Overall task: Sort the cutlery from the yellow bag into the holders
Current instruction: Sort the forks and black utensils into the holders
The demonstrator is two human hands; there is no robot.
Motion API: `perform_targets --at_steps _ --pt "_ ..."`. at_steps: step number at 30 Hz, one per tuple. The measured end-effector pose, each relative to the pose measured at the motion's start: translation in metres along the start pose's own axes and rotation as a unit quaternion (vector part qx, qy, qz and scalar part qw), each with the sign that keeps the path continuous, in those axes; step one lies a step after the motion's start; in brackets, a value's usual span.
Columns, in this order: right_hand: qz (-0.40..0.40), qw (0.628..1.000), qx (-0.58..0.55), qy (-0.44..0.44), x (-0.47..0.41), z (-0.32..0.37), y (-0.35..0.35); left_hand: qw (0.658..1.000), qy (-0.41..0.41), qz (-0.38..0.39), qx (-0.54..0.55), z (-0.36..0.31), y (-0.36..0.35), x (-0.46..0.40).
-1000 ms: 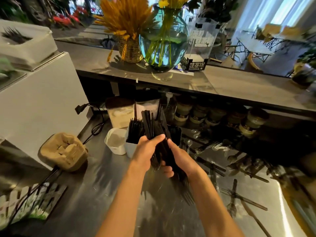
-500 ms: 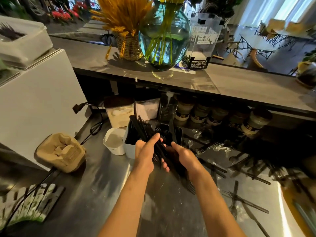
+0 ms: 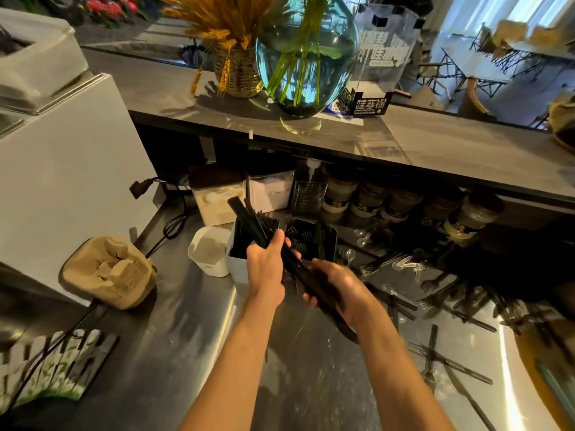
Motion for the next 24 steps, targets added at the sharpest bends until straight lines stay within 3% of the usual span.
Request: perform_targets --at_steps 6,9,13,19,24 --pt "0.005 0.999 -0.039 -0.001 -0.001 0.003 -0.002 0.998 -0.026 -0.03 0.051 -0.001 0.004 -0.001" --pt "0.025 1.0 -0.005 0.003 0.004 0.009 0.0 0.992 -0.021 -0.073 0.098 -0.006 0.013 -0.006" --pt "-0.032 0.996 0.007 0.086 0.006 0.013 0.024 0.975 -0.052 -0.137 0.168 -0.022 0.033 -0.012" --pt "-0.096 0.951 -0.221 0.195 -0.008 -0.004 0.003 0.965 -0.061 -0.175 0.183 -0.017 0.026 -0.005" --pt "-0.146 0.925 -0.241 0.256 -0.015 -0.008 -0.01 0.972 -0.058 -0.137 0.182 0.007 0.014 0.004"
Point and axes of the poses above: each hand's wrist, its own x-axis away from the middle knuckle, its own y-axis out of the back of the hand, z = x × y, the point moved 2 cm from there along -x, towards the middle knuckle, and after that the axes turned 5 degrees about z, right-handed, at the moved point
